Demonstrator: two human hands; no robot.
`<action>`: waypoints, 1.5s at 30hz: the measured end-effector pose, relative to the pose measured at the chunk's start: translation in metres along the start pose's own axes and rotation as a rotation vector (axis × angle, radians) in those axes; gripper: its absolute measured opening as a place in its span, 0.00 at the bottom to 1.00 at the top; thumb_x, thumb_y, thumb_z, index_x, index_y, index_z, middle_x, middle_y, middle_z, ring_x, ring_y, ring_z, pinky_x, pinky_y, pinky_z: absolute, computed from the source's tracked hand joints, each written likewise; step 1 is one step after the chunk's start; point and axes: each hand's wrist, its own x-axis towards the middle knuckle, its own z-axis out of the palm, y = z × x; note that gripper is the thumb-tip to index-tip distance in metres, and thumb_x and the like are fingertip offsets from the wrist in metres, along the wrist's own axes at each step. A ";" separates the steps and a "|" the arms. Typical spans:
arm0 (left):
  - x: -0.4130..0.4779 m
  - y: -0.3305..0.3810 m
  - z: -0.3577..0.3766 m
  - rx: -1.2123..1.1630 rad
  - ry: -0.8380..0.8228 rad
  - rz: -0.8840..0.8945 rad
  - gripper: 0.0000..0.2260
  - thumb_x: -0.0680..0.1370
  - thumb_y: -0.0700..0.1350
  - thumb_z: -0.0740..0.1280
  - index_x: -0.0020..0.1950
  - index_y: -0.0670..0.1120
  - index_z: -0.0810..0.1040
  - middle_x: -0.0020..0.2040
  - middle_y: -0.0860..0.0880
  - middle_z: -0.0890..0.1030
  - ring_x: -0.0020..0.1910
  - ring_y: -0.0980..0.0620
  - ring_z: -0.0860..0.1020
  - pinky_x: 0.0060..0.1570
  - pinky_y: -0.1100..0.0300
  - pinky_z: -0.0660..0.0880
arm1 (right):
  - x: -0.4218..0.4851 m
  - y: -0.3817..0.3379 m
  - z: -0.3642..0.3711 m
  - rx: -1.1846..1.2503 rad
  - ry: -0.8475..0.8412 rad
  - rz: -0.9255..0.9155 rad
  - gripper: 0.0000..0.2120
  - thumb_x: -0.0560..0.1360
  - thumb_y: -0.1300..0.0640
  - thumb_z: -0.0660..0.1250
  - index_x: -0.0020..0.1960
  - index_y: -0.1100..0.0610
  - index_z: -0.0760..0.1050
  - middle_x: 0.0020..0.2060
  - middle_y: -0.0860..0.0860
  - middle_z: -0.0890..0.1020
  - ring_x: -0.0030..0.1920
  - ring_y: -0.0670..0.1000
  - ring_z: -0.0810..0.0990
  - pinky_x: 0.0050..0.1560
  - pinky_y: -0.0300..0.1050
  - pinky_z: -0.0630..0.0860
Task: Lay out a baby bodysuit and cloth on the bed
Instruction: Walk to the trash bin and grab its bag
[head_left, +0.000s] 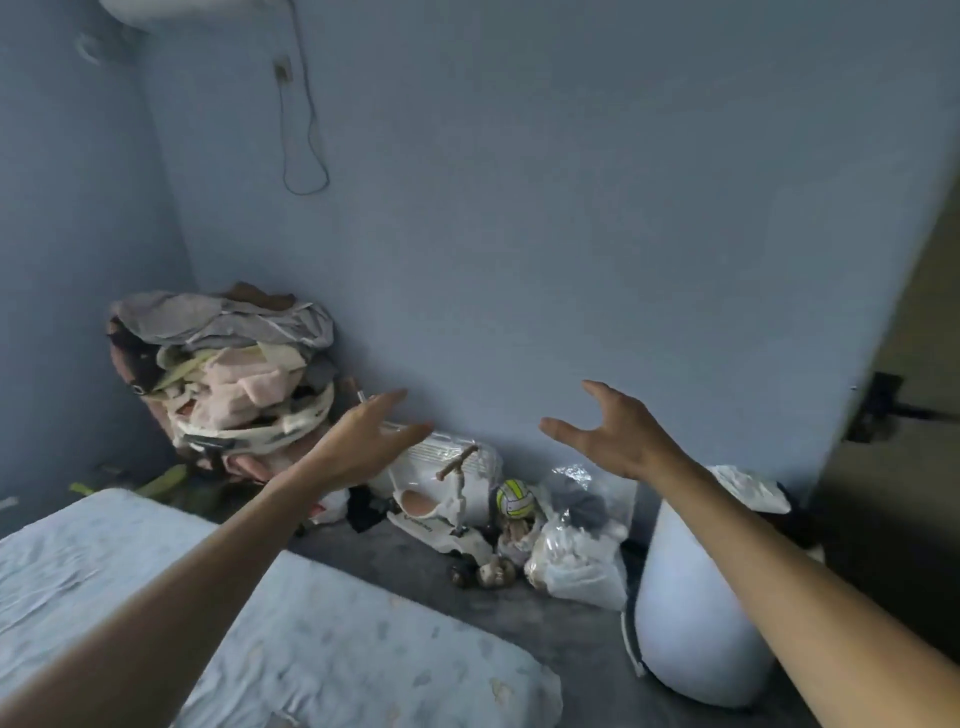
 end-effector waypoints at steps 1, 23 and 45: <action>0.009 0.008 0.019 -0.031 -0.034 0.024 0.49 0.68 0.80 0.64 0.81 0.51 0.68 0.76 0.49 0.75 0.73 0.49 0.75 0.75 0.49 0.69 | -0.012 0.018 -0.008 -0.005 0.028 0.050 0.52 0.70 0.27 0.70 0.83 0.54 0.58 0.82 0.51 0.63 0.80 0.53 0.64 0.79 0.53 0.63; 0.075 0.366 0.370 -0.169 -0.637 0.629 0.40 0.74 0.76 0.60 0.81 0.56 0.65 0.80 0.50 0.71 0.76 0.44 0.71 0.76 0.42 0.67 | -0.248 0.327 -0.187 -0.074 0.502 0.815 0.57 0.63 0.19 0.66 0.82 0.51 0.61 0.80 0.51 0.67 0.79 0.53 0.66 0.77 0.56 0.67; 0.196 0.508 0.809 -0.183 -1.216 0.841 0.43 0.69 0.75 0.70 0.79 0.58 0.68 0.71 0.60 0.75 0.71 0.60 0.73 0.75 0.52 0.69 | -0.222 0.644 -0.117 0.119 0.652 1.347 0.53 0.67 0.26 0.70 0.81 0.55 0.62 0.79 0.53 0.68 0.78 0.56 0.67 0.76 0.49 0.65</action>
